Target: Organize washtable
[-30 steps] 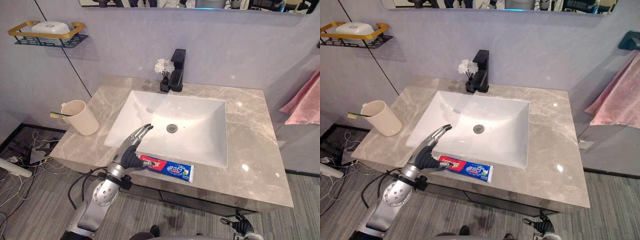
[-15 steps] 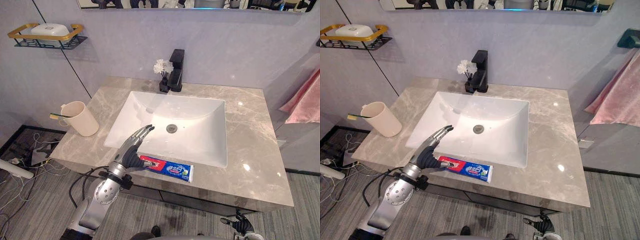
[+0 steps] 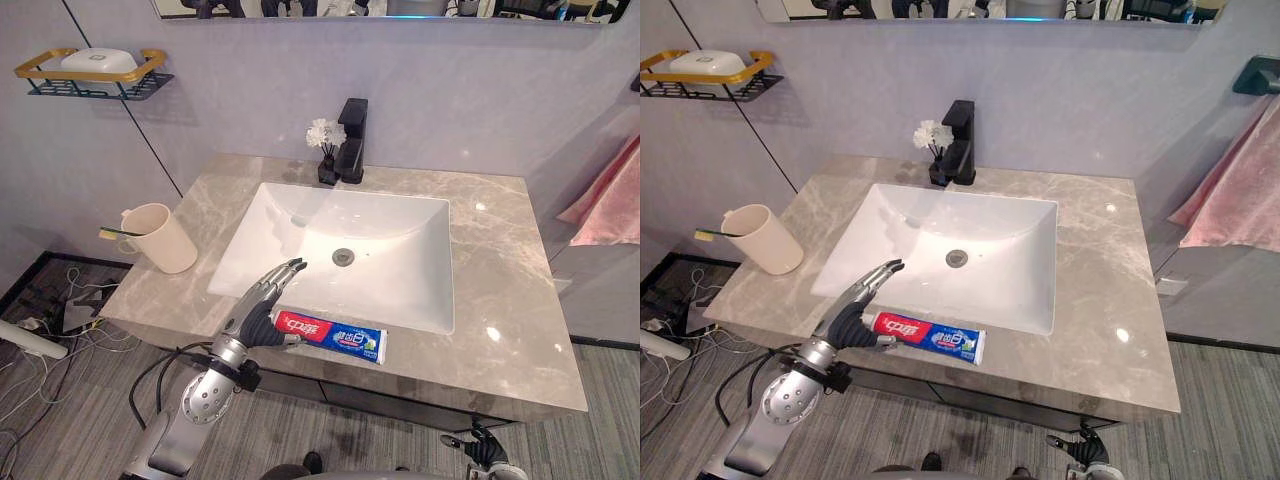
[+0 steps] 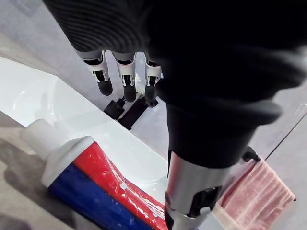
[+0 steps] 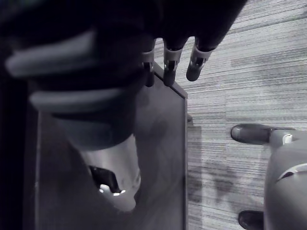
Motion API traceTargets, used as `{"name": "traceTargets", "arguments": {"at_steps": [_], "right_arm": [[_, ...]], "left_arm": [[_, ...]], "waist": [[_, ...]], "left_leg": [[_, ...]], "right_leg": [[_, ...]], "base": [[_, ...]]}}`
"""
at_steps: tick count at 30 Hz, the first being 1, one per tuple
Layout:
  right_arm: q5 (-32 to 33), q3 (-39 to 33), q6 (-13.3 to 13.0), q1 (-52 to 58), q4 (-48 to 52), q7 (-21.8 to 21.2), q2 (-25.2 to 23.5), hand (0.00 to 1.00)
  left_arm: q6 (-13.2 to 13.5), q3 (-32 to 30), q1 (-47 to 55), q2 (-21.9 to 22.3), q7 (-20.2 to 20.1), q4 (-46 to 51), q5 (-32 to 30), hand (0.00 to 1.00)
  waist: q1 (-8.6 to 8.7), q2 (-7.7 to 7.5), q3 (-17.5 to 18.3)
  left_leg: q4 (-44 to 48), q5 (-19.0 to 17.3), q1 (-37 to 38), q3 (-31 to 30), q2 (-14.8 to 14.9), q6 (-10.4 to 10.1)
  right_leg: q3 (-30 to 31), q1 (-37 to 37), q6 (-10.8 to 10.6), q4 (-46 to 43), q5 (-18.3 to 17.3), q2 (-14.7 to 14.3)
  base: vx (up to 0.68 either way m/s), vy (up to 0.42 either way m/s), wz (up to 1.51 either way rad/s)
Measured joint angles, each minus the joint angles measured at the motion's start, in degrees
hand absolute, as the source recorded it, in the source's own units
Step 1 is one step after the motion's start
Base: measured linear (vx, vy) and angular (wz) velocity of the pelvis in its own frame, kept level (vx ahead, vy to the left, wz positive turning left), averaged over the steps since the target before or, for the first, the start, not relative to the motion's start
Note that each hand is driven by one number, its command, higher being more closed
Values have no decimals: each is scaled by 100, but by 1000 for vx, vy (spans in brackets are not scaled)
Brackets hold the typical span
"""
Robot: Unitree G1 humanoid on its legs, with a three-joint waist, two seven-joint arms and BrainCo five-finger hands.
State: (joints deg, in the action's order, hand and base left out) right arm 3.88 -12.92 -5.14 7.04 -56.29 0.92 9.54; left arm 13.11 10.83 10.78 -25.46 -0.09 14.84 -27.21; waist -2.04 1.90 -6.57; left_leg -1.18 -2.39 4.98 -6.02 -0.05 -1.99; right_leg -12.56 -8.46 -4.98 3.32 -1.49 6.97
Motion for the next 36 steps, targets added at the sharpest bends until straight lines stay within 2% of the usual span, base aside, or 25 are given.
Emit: {"name": "traceTargets", "arguments": {"at_steps": [7,14,24,25,36], "right_arm": [[-1,2,2,0,79,0,4,0],[0,5,4,-35,93,-2,3,0],[0,5,25,-45,141,-4,2,0],[0,6,26,-46,146,-5,2,0],[0,63,65,-98,147,-31,92,0]], "left_arm": [[1,5,109,0,0,-79,-97,0],[-19,25,88,1,2,-339,-280,0],[-39,84,-161,4,24,-625,-433,0],[-40,121,-234,4,18,-724,-498,100],[-21,442,-804,-172,-115,-1368,-631,100]], "waist": [[13,18,1],[127,17,2],[125,16,2],[126,15,2],[158,14,2]], "left_leg": [[-41,0,-2,18,3,0],[-82,0,-2,86,6,0],[-83,0,-2,173,3,1],[-84,1,-1,175,2,1],[-186,1,62,226,5,1]], "right_leg": [[18,24,0,19,0,-22],[45,21,-5,60,4,-24],[158,66,-25,72,54,-14],[155,73,-26,75,56,-13],[186,46,-37,171,65,-21]], "base": [[0,0,0],[0,0,-2],[-33,-5,-5],[-50,-9,0],[-6,-5,-2]]}}
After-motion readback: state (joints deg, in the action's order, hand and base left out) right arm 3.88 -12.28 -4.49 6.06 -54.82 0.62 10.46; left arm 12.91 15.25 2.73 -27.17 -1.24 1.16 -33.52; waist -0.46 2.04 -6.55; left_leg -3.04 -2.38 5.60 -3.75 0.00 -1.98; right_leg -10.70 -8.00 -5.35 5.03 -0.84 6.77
